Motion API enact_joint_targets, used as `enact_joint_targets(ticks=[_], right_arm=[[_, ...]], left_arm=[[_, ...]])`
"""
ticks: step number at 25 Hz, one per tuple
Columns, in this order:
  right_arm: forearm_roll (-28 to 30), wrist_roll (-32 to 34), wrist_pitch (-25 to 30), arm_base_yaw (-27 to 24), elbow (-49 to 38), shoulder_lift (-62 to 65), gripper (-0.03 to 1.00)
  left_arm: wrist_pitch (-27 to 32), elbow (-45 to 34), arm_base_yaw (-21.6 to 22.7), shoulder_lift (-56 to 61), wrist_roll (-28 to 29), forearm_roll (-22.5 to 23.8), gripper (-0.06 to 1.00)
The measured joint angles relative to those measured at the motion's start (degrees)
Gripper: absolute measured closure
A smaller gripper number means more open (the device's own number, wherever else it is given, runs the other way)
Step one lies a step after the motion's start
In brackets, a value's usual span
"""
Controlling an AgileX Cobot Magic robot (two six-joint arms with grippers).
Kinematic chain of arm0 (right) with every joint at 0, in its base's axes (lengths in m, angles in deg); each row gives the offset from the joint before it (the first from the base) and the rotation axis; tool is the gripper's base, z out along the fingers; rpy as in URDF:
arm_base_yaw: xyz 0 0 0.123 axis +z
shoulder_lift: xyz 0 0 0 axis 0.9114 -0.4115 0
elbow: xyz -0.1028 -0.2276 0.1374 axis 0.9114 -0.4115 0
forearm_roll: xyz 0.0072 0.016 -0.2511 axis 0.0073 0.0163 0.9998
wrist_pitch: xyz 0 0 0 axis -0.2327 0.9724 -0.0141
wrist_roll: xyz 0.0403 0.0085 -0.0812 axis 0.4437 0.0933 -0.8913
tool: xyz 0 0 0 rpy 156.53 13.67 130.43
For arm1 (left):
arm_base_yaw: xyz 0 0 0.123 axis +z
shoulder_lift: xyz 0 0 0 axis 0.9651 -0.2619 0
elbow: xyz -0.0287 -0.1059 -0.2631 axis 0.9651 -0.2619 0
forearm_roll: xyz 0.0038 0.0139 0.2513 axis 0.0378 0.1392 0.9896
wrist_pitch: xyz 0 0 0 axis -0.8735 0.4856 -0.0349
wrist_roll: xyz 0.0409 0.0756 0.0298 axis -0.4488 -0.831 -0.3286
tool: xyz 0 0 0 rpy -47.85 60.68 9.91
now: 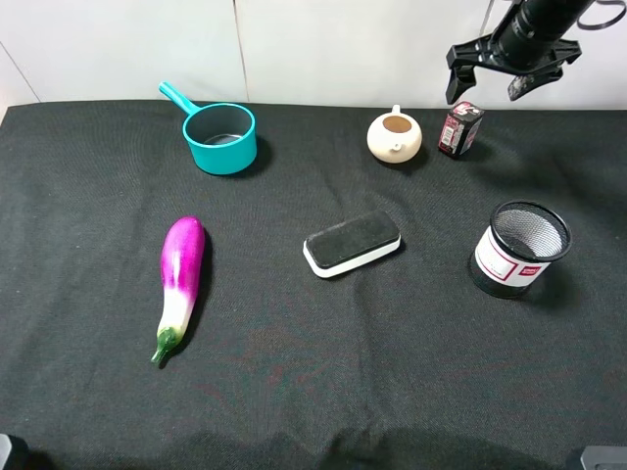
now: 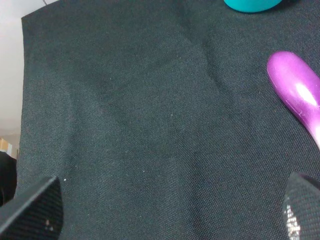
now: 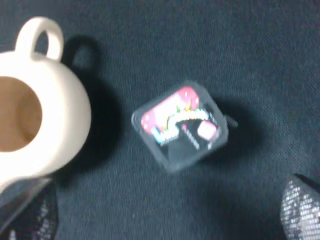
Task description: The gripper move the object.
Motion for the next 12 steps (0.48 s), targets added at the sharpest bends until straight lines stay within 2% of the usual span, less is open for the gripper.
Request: enact_joint_targets(ticks=[12], right_arm=[[0.18, 0.00, 10.20, 0.00, 0.00, 7.65, 0.27]], left_arm=[[0.00, 0.00, 0.00, 0.00, 0.00, 0.00, 0.01]])
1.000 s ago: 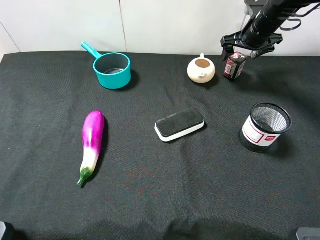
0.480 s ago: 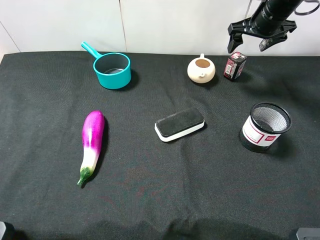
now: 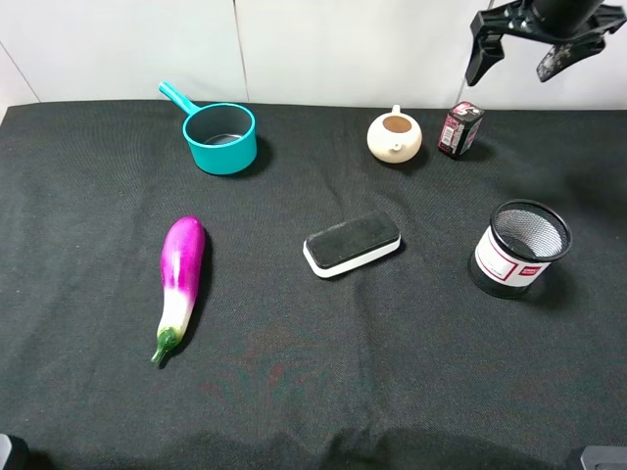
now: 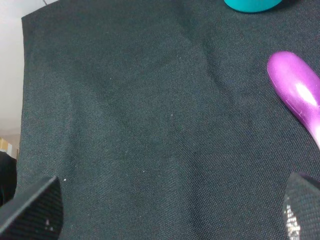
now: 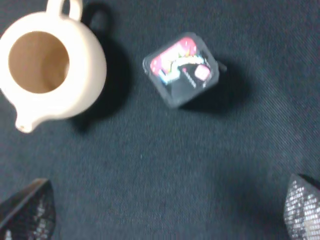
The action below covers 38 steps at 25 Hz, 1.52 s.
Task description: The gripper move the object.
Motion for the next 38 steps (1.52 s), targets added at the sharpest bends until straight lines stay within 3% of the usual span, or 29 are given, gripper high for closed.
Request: enact_joint_targets(ticks=[11, 21, 38], right_arm=[[-0.04, 0.00, 10.01, 0.00, 0.00, 5.29, 0.27], [-0.24, 0.00, 10.73, 0.00, -5.06, 13.69, 0.27], [-0.47, 0.19, 10.87, 0.00, -24.11, 37.83, 0.27]], left_arm=[[0.00, 0.00, 0.00, 0.00, 0.00, 0.00, 0.01], [0.00, 0.00, 0.00, 0.00, 0.00, 0.00, 0.01], [0.00, 0.00, 0.00, 0.00, 0.00, 0.00, 0.01]])
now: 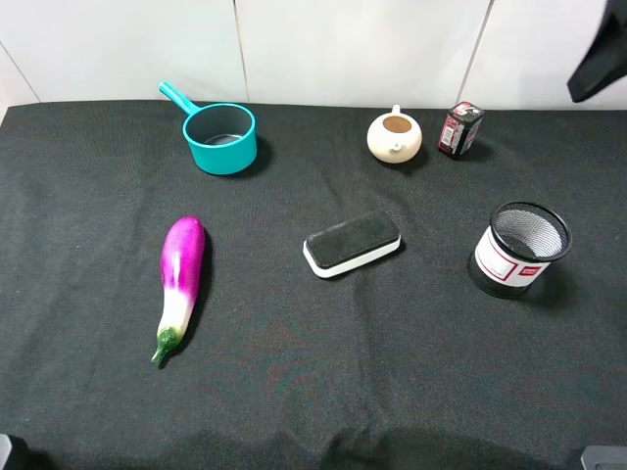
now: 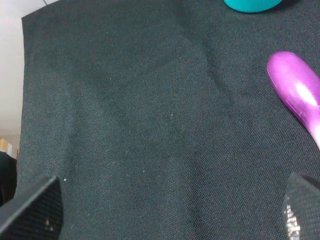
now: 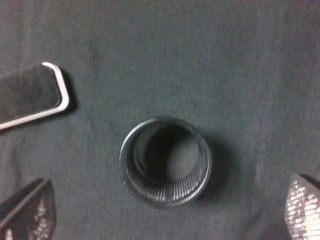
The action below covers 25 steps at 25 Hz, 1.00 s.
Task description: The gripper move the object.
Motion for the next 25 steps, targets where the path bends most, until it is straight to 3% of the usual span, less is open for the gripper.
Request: enact_joint_targets(ticks=[20, 25], right_arm=[[-0.26, 1.44, 0.24, 0.00, -4.82, 31.06, 0.27], [1.76, 2.79, 0.18, 0.00, -10.25, 37.45, 0.27]], left_arm=[[0.00, 0.00, 0.00, 0.00, 0.00, 0.00, 0.01], [0.00, 0.00, 0.00, 0.00, 0.00, 0.00, 0.01]])
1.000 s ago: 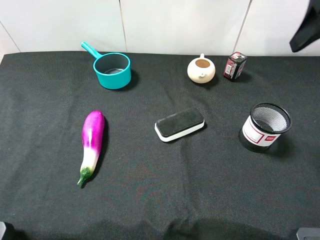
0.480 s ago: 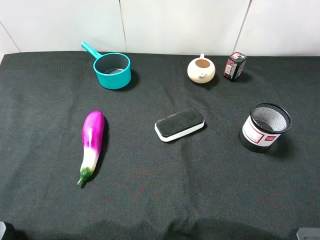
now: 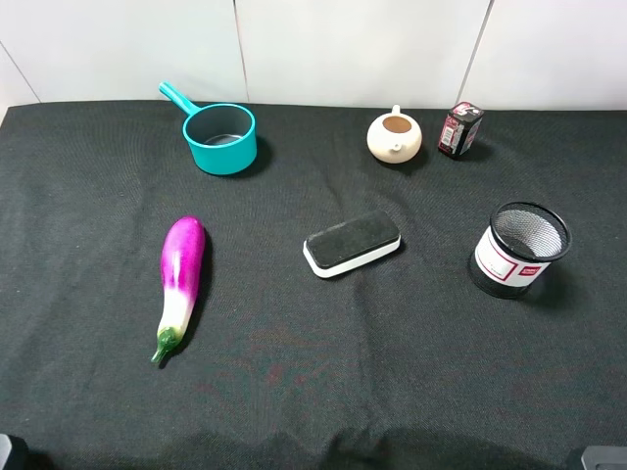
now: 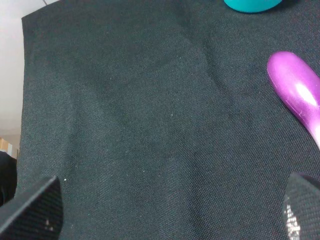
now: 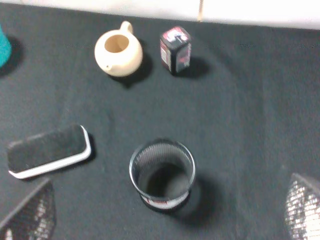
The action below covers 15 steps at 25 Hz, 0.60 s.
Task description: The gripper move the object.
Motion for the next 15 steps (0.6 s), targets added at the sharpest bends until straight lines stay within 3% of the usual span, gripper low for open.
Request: enact_joint_targets(ticks=[10, 15], right_arm=[[1.09, 1.91, 0.00, 0.00, -17.37, 15.55, 0.27], [2.24, 1.91, -2.97, 0.00, -22.90, 23.60, 0.27]], left_arm=[[0.00, 0.00, 0.00, 0.00, 0.00, 0.00, 0.01], [0.00, 0.00, 0.00, 0.00, 0.00, 0.00, 0.01]])
